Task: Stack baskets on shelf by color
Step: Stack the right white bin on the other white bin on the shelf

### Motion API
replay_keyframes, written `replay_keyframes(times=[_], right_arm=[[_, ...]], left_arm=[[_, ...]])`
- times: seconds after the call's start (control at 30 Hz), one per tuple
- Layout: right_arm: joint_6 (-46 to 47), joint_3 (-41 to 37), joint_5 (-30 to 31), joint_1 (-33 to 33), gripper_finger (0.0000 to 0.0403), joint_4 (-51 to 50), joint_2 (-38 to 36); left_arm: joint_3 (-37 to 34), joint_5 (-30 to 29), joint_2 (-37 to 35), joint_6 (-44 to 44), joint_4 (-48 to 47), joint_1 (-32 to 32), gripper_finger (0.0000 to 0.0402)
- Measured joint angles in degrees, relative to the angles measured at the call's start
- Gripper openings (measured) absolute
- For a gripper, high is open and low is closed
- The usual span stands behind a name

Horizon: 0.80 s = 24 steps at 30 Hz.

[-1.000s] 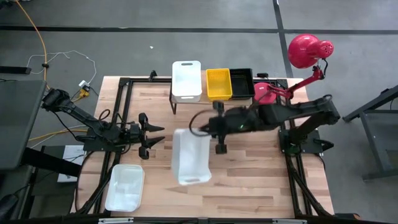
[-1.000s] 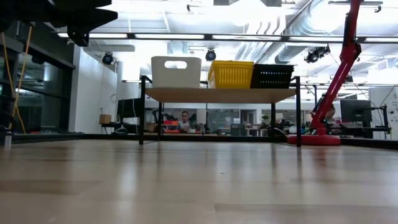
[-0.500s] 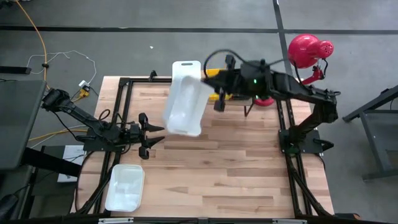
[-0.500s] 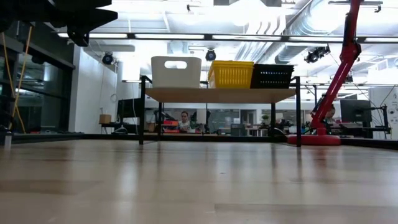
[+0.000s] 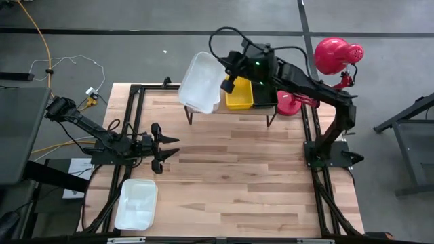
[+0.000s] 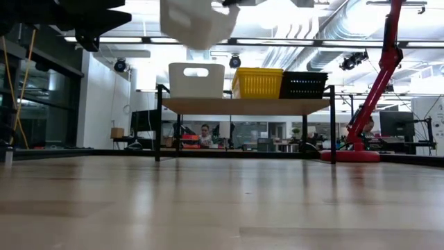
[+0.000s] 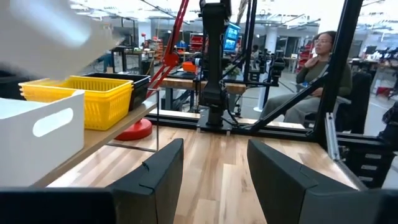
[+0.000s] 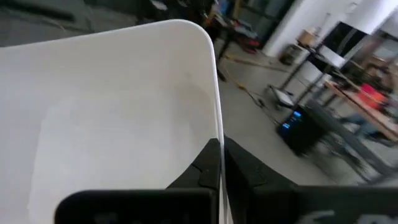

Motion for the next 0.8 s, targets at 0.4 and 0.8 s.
replay_keyframes(times=[0.4, 0.8], right_arm=[[-4.2, 0.0, -2.5, -4.6, 0.0000, -1.6, 2.8], [-7.3, 0.0, -7.5, -5.7, 0.0000, -7.3, 2.8]], left_arm=[[0.0, 0.0, 0.0, 1.1, -0.3, 0.8, 0.0166], [0.0, 0.0, 0.0, -0.4, -0.4, 0.8, 0.0166]])
